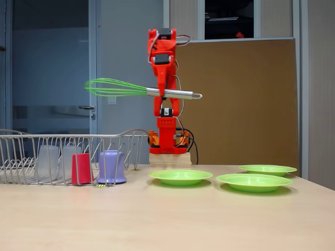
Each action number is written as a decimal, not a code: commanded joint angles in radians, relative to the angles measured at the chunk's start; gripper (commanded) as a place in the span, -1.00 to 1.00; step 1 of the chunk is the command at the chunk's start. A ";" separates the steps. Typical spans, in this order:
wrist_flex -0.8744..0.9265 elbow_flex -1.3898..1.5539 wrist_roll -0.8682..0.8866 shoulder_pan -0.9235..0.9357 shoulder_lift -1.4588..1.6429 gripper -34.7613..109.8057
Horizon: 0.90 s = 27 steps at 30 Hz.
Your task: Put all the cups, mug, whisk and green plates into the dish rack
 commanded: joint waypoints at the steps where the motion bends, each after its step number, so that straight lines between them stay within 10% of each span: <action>1: -0.011 -0.035 -0.201 0.156 0.006 -0.52; 27: -0.192 -0.308 -0.615 0.638 -0.707 -0.52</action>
